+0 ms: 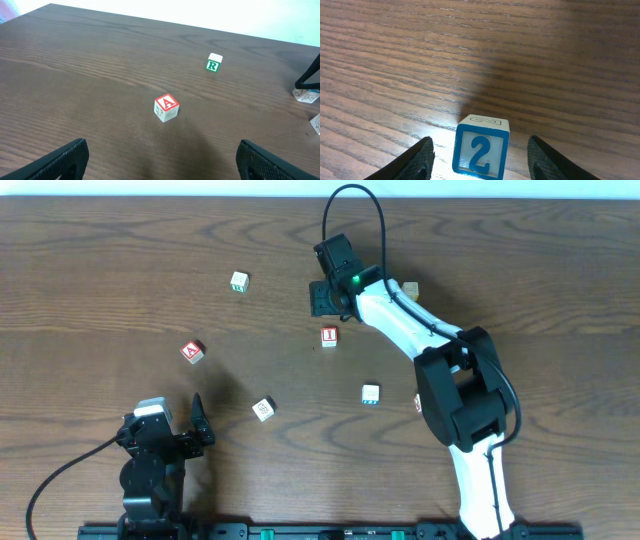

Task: Spell out Ai2
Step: 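Move right gripper to the blue '2' block and grasp it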

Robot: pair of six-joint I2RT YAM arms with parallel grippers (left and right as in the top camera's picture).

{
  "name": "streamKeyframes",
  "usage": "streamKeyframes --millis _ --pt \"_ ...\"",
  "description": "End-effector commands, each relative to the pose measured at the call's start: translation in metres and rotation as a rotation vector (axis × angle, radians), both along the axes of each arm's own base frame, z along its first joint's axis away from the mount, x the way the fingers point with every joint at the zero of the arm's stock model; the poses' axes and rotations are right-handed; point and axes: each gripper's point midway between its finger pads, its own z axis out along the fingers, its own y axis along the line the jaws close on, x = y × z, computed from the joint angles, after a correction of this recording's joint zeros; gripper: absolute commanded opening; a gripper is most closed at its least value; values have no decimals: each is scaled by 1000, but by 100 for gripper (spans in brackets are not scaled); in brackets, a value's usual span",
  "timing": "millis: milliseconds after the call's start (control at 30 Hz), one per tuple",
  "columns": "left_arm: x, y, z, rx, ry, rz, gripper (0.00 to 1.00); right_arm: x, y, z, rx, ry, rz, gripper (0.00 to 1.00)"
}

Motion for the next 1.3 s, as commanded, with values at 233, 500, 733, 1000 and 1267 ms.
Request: streamKeyframes --millis 233,500,733,1000,1267 --pt "-1 1 -11 3 23 5 95 0 6 -9 -12 2 27 58" --pt "-1 1 -11 3 23 5 95 -1 6 -13 -22 7 40 43" --pt "-1 1 -11 3 23 5 95 -1 6 -13 -22 6 40 35" --pt "-1 1 -11 3 23 5 95 -1 5 -13 -23 6 40 30" --pt "-1 1 -11 3 23 5 95 2 -3 0 -78 10 36 29"
